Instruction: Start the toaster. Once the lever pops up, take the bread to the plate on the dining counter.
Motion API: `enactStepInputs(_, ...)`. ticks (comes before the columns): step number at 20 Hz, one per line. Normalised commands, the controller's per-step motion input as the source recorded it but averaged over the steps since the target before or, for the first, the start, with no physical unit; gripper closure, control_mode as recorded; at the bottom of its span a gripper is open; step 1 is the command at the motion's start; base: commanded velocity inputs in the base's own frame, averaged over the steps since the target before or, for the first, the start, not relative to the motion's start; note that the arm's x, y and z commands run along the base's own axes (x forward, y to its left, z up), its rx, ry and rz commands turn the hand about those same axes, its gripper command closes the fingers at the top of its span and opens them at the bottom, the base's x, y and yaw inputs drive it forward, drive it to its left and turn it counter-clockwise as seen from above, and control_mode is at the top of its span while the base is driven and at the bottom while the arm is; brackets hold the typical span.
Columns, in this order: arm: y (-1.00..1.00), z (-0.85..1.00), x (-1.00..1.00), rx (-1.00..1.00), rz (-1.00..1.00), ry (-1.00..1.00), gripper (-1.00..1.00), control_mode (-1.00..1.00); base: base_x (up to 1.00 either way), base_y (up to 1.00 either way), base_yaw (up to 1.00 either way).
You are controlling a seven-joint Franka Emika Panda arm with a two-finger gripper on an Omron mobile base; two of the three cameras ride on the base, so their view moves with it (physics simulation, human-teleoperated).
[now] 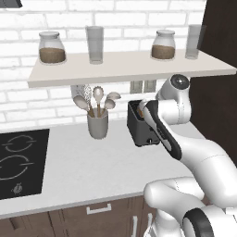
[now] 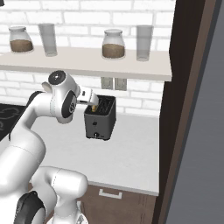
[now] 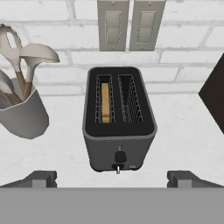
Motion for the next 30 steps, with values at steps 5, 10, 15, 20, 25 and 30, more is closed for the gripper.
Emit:
enactStepInputs(5, 0.00, 0.00, 0.00, 0.00, 0.00, 0.00, -1.00, -1.00, 0.00, 0.00, 0.00)
enactStepInputs(10, 0.00, 0.00, 0.00, 0.00, 0.00, 0.00, -1.00, -1.00, 0.00, 0.00, 0.00)
enactStepInputs(15, 0.00, 0.00, 0.00, 0.00, 0.00, 0.00, -1.00, -1.00, 0.00, 0.00, 0.00)
enactStepInputs(20, 0.00, 0.00, 0.00, 0.00, 0.00, 0.00, -1.00, -1.00, 0.00, 0.00, 0.00)
enactStepInputs(25, 0.00, 0.00, 0.00, 0.00, 0.00, 0.00, -1.00, -1.00, 0.00, 0.00, 0.00)
enactStepInputs(30, 0.00, 0.00, 0.00, 0.00, 0.00, 0.00, -1.00, -1.00, 0.00, 0.00, 0.00)
